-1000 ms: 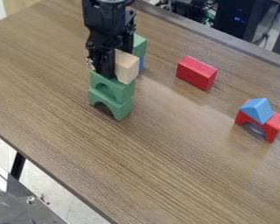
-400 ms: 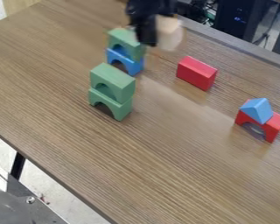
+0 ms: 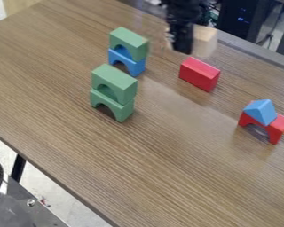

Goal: Put the white arch on the red rectangular object

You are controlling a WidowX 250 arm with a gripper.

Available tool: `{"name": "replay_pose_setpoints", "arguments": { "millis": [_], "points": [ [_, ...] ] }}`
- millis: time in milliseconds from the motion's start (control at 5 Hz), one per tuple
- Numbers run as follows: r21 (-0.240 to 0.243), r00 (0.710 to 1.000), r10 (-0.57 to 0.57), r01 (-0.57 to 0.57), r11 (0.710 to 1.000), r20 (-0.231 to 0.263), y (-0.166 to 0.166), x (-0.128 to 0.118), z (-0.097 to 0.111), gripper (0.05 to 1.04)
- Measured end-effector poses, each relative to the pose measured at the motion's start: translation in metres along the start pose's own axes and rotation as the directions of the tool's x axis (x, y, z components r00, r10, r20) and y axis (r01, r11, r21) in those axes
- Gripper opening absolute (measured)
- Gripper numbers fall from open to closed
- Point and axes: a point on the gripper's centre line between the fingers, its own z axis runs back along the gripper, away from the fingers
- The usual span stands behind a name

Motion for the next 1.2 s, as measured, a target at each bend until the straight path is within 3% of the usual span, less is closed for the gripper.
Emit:
{"name": "replay_pose_setpoints", "arguments": {
  "millis": [400,1200],
  "points": [
    [0.021,1.000,-0.019,0.019,1.000,0.022,-0.012,-0.005,-0.026,0.593],
    [0.036,0.998,-0.052,0.051,0.998,0.031,-0.026,-0.006,-0.039,0.593]
  ]
}}
